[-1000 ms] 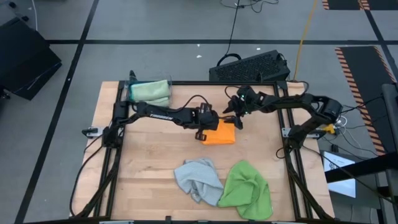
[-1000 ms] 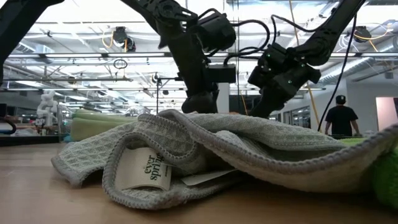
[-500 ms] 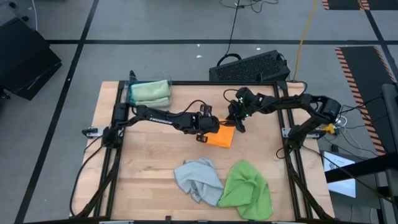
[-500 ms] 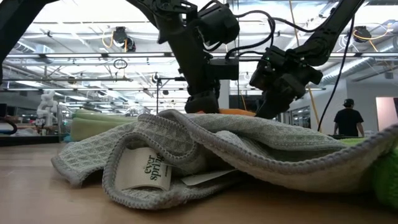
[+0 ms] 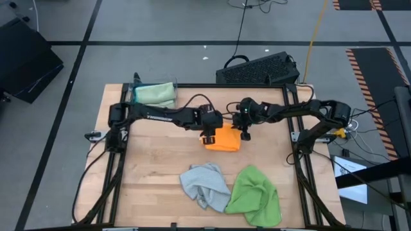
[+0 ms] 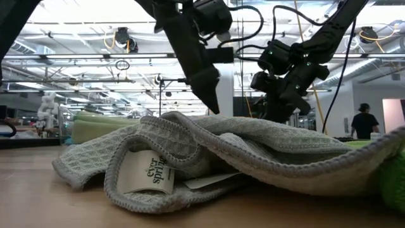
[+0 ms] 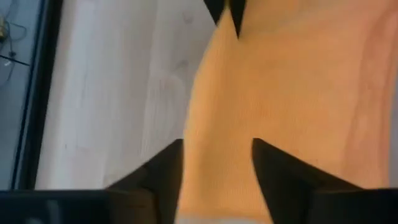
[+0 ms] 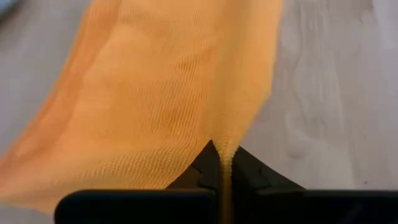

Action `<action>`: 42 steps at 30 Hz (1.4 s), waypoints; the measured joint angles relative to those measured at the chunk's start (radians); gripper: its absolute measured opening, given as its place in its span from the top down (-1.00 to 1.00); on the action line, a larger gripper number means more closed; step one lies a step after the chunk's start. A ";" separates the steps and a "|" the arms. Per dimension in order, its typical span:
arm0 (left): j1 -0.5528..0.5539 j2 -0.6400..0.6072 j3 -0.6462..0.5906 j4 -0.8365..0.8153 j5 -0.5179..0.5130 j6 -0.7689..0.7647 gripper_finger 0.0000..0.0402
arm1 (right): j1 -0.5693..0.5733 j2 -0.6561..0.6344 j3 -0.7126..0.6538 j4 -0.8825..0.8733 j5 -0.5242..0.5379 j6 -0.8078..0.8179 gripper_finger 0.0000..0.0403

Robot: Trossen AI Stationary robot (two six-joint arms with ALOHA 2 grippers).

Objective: Fold microfiber towels
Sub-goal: Stack the orange microfiber cloth on top of the light green microfiber cloth

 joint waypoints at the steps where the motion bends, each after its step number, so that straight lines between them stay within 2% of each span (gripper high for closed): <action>1: 0.008 -0.003 0.000 -0.014 0.010 0.011 -0.05 | 0.009 0.000 0.000 -0.001 0.026 -0.003 0.98; 4: 0.056 -0.007 -0.001 -0.032 0.096 0.014 -0.25 | 0.026 0.000 0.000 -0.001 0.082 -0.010 0.98; 8: 0.134 0.003 -0.048 0.003 0.199 0.033 -0.38 | 0.043 0.000 0.000 -0.005 0.102 -0.020 0.99; 13: 0.191 0.005 -0.135 0.143 0.396 0.072 -0.35 | 0.062 0.000 0.000 0.009 0.140 -0.036 0.99; 17: 0.209 0.005 -0.206 0.227 0.448 0.114 -0.20 | 0.073 0.000 0.000 0.027 0.152 -0.060 0.99; 20: 0.198 0.005 -0.238 0.261 0.414 0.146 0.06 | 0.080 0.000 0.000 0.046 0.151 -0.070 1.00; 26: 0.136 -0.002 -0.239 0.244 0.310 0.159 0.88 | 0.085 -0.007 0.000 0.069 0.152 -0.102 1.00; 30: 0.083 -0.047 -0.237 0.210 0.231 0.098 0.90 | 0.089 -0.022 0.000 0.071 0.149 -0.102 1.00; 33: 0.034 -0.074 -0.238 0.173 0.102 0.070 0.93 | 0.100 -0.044 0.000 0.083 0.148 -0.103 0.99; 36: 0.003 -0.093 -0.238 0.161 0.018 0.027 0.97 | 0.112 -0.070 0.000 0.087 0.155 -0.086 0.99; 40: -0.035 -0.095 -0.238 0.152 -0.136 -0.033 0.92 | 0.145 -0.109 0.000 0.085 0.282 -0.069 0.99; 42: -0.058 -0.095 -0.238 0.152 -0.178 -0.035 0.91 | 0.163 -0.129 0.000 0.060 0.313 -0.072 0.99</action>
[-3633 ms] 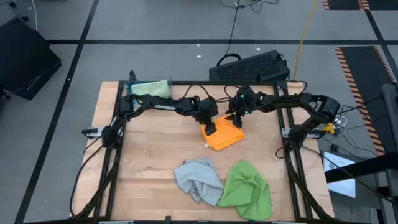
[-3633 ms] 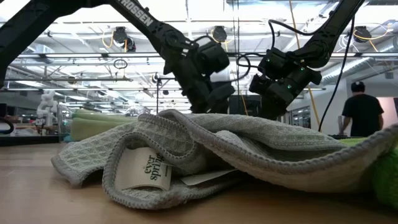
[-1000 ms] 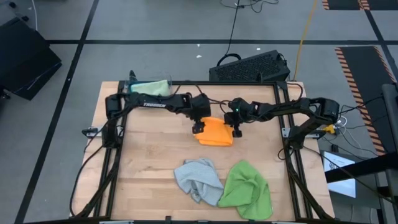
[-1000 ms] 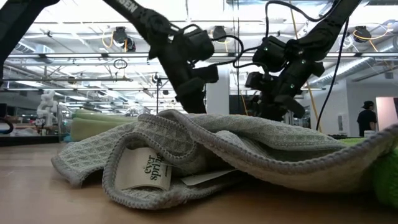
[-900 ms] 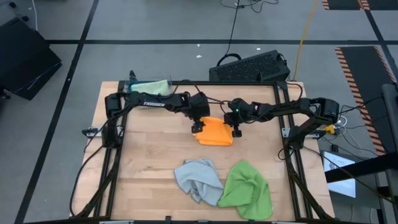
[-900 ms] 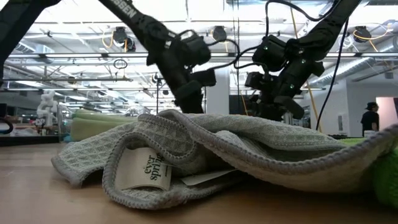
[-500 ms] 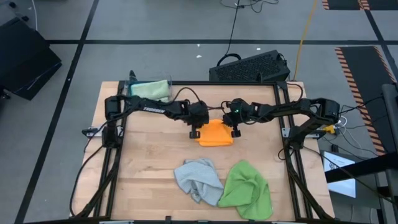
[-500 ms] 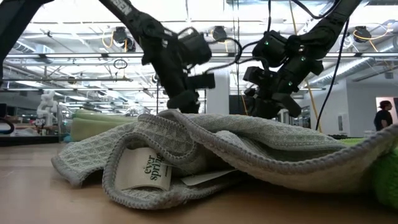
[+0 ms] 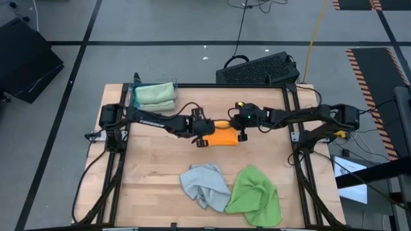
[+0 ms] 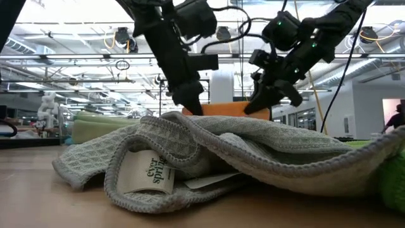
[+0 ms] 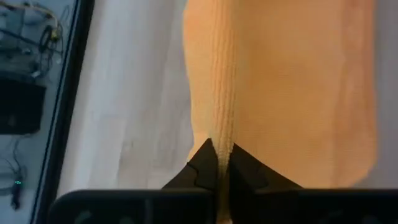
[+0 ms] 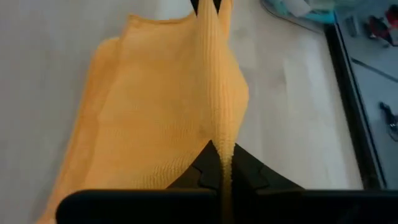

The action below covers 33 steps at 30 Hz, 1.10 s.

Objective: Fold microfiber towels
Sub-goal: Stack the orange microfiber cloth on top of the light green microfiber cloth

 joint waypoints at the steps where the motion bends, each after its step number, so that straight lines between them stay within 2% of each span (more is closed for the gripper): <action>1: -0.010 0.000 0.000 0.000 -0.002 0.003 0.92 | 0.010 -0.009 0.000 -0.010 0.002 0.000 0.99; 8: -0.039 -0.022 0.000 0.003 0.055 0.002 0.94 | 0.053 -0.090 -0.020 -0.008 -0.092 0.057 0.98; 12: -0.034 -0.023 0.000 0.005 0.081 -0.017 0.90 | 0.053 -0.101 -0.034 0.000 -0.089 0.078 0.98; 17: -0.028 -0.023 0.001 0.012 0.161 -0.037 0.97 | 0.053 -0.100 -0.059 0.000 -0.090 0.078 0.98; 19: -0.027 -0.023 0.001 0.040 0.173 -0.061 0.93 | 0.053 -0.100 -0.062 -0.002 -0.089 0.078 0.98; 22: -0.019 -0.023 0.004 0.059 0.206 -0.087 0.68 | 0.053 -0.100 -0.062 0.000 -0.087 0.075 0.98; 29: -0.017 -0.023 0.048 0.093 0.234 -0.086 -0.10 | 0.053 -0.100 -0.062 0.004 -0.082 0.058 0.98; 33: 0.007 -0.022 0.051 0.204 0.285 -0.078 -0.39 | 0.053 -0.100 -0.062 0.006 -0.081 0.055 0.98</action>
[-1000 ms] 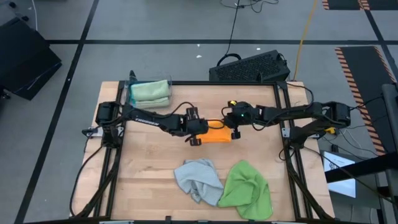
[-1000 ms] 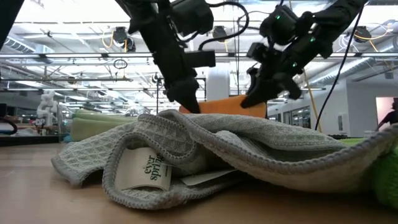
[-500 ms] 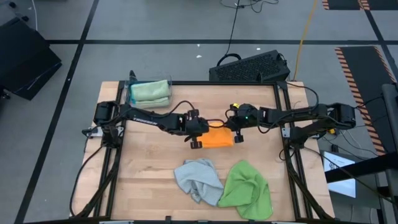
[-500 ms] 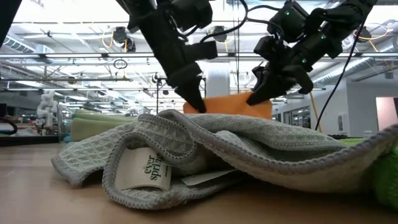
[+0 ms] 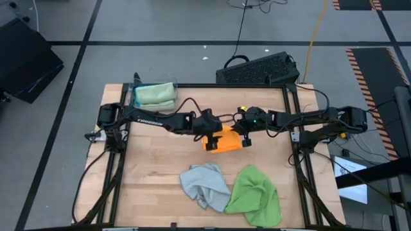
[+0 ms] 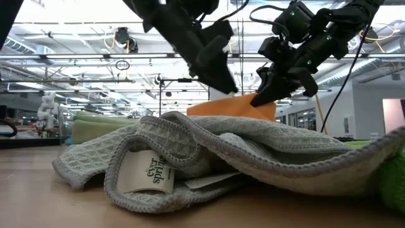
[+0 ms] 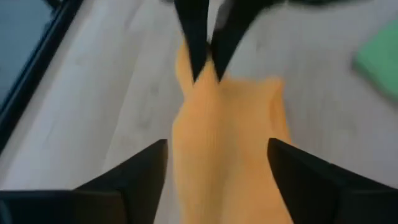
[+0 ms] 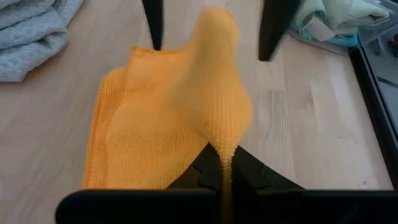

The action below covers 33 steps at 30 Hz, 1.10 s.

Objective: Fold microfiber towels
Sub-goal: Stack the orange microfiber cloth on top of the light green microfiber cloth

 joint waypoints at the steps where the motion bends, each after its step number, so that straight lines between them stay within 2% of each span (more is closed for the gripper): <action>1: 0.010 0.006 0.001 0.016 0.031 -0.003 -0.43 | 0.000 0.000 0.000 0.001 0.000 0.000 0.98; 5: 0.047 0.015 -0.001 -0.015 0.104 -0.002 -0.51 | 0.000 0.000 0.000 0.002 0.000 0.000 0.98; 8: 0.066 0.017 0.000 0.043 0.125 0.003 -0.52 | 0.000 0.000 0.000 0.003 0.000 0.000 0.98; 13: 0.083 0.064 0.000 0.086 0.234 0.002 -0.52 | 0.000 0.000 0.000 0.027 -0.001 0.000 0.98; 17: 0.086 0.103 0.000 0.072 0.231 0.020 -0.45 | 0.000 0.000 0.000 0.039 -0.001 0.000 0.98; 19: 0.082 0.104 0.000 0.046 0.184 0.028 -0.30 | 0.000 0.000 0.000 0.040 -0.001 0.000 0.98; 21: 0.078 0.095 0.000 0.018 0.125 0.047 -0.05 | 0.000 0.000 0.000 0.041 -0.001 0.000 0.98; 26: 0.087 0.036 0.000 -0.117 0.099 0.110 0.84 | 0.000 0.000 0.000 0.076 -0.006 0.005 0.95; 27: 0.094 0.020 0.000 -0.143 0.099 0.117 0.90 | 0.000 0.000 0.000 0.093 -0.006 0.011 0.93; 33: 0.147 -0.111 -0.001 -0.374 0.051 0.177 0.94 | -0.002 0.000 0.001 0.182 -0.006 0.022 0.59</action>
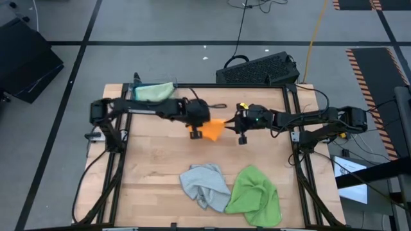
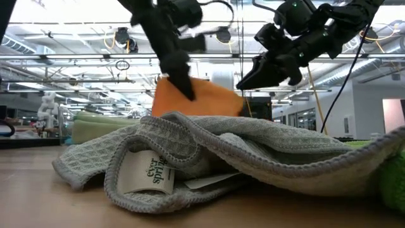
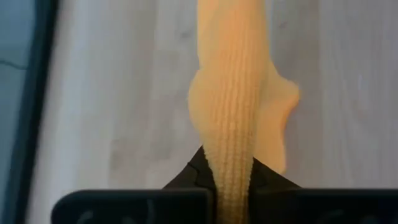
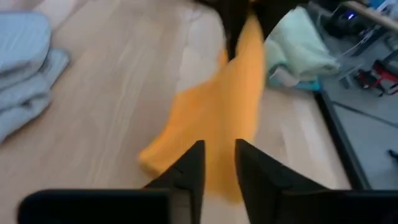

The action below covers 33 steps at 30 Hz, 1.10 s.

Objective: Fold microfiber towels
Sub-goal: Stack the orange microfiber cloth on top of the light green microfiber cloth

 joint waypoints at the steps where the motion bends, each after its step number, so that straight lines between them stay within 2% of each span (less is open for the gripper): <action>1: 0.016 -0.032 0.000 -0.047 0.000 -0.002 0.96 | -0.003 0.000 0.000 0.014 0.001 0.000 0.53; 7: 0.128 -0.192 0.000 -0.245 -0.079 -0.094 0.95 | -0.015 0.000 0.000 0.054 0.003 -0.011 0.30; 14: 0.279 -0.309 0.001 -0.396 -0.168 -0.239 0.95 | -0.019 0.000 -0.015 0.068 0.000 -0.035 0.27; 19: 0.404 -0.311 0.000 -0.498 -0.097 -0.232 0.97 | -0.018 0.000 -0.056 0.119 -0.001 -0.052 0.28; 28: 0.553 -0.312 0.000 -0.488 -0.025 -0.126 0.97 | -0.018 0.000 -0.067 0.138 -0.001 -0.060 0.28; 33: 0.634 -0.257 0.000 -0.530 -0.009 -0.077 0.96 | -0.018 0.000 -0.067 0.156 -0.003 -0.064 0.28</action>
